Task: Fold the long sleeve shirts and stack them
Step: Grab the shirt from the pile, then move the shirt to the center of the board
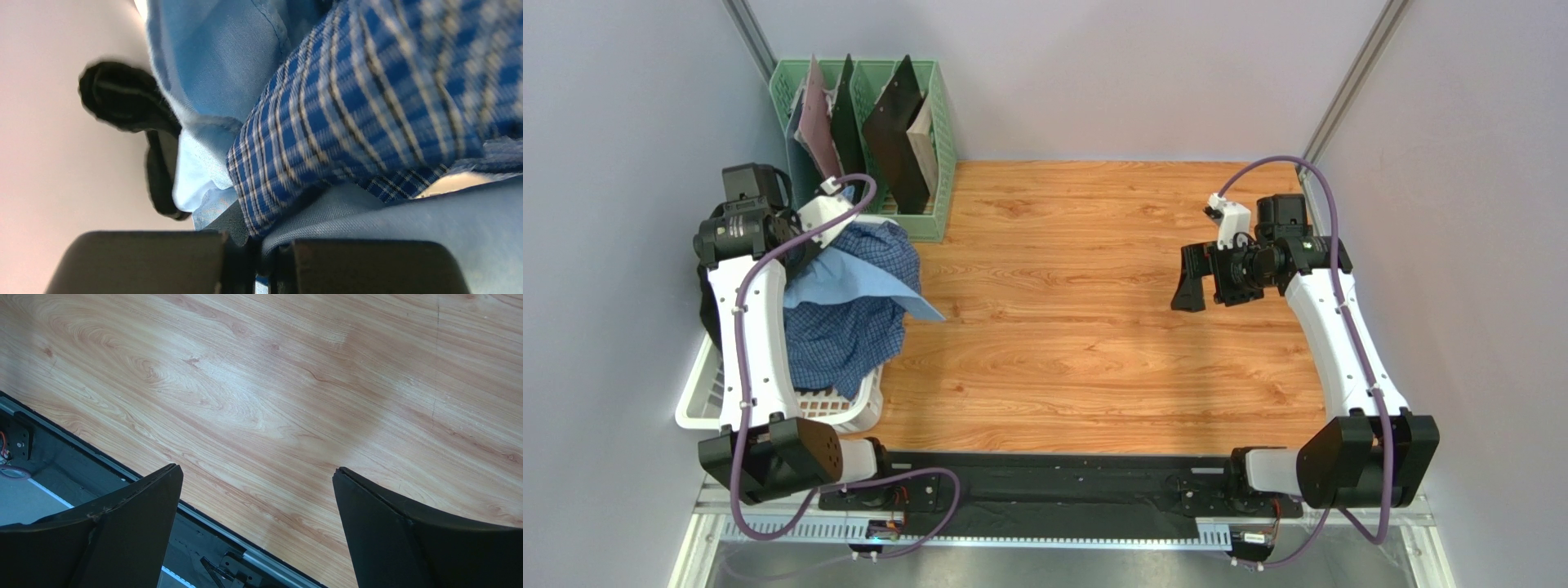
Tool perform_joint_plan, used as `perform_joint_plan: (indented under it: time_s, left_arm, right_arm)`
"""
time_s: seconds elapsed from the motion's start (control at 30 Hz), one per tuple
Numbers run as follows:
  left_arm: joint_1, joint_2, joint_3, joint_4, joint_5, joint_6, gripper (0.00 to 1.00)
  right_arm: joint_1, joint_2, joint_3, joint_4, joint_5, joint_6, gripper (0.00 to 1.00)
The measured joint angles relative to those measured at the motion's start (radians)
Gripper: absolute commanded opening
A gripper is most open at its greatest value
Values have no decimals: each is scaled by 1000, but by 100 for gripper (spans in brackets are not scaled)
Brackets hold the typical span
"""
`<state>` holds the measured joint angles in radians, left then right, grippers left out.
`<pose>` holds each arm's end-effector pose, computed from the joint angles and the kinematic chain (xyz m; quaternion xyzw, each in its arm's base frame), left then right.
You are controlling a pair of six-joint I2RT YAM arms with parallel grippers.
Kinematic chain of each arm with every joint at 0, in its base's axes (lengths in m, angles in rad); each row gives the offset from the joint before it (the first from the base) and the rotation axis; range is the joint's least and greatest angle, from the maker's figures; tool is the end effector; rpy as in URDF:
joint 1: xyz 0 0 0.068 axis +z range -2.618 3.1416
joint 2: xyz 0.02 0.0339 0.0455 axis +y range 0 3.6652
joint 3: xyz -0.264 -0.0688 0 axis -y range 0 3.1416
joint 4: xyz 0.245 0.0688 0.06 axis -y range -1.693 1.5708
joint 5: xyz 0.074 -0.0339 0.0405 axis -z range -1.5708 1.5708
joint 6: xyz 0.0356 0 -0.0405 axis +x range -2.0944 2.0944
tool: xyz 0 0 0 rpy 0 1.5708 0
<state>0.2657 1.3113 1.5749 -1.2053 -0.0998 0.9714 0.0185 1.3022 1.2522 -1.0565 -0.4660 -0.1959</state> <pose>0.2283 0.0658 0.4020 0.3137 0.8966 0.2178 0.2242 0.2447 0.0205 0.3211 -0.1541 0.9358 0.2040 0.2429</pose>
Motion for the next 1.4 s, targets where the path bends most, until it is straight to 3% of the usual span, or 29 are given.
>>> perform_joint_plan:
  time_s: [0.17,0.4,0.5,0.73,0.87,1.03,1.1,1.23,1.4]
  left_arm:
    - [122,40,29,12,5,-21,12]
    - [139,80,180,3,32,-56,19]
    - [144,89,178,0,38,-61,0]
    - [156,103,186,-27,82,-77,0]
    - [154,162,418,-84,137,-131,0]
    - [127,288,898,-62,152,-256,0]
    - [117,312,996,-24,158,-310,0]
    - [42,284,997,90,182,-423,0]
    - [-193,248,953,260,188,-520,0]
  right_arm:
    - [0,14,3,-1,-9,0,100]
    - [0,41,14,-2,-15,0,100]
    - [0,41,16,-2,-15,0,100]
    - [0,41,16,-2,-14,0,100]
    - [0,42,17,-2,-15,0,100]
    - [0,48,19,-2,-15,0,100]
    - [0,48,19,-2,-15,0,100]
    - [0,48,21,-2,-14,0,100]
    - [0,49,26,-2,-13,0,100]
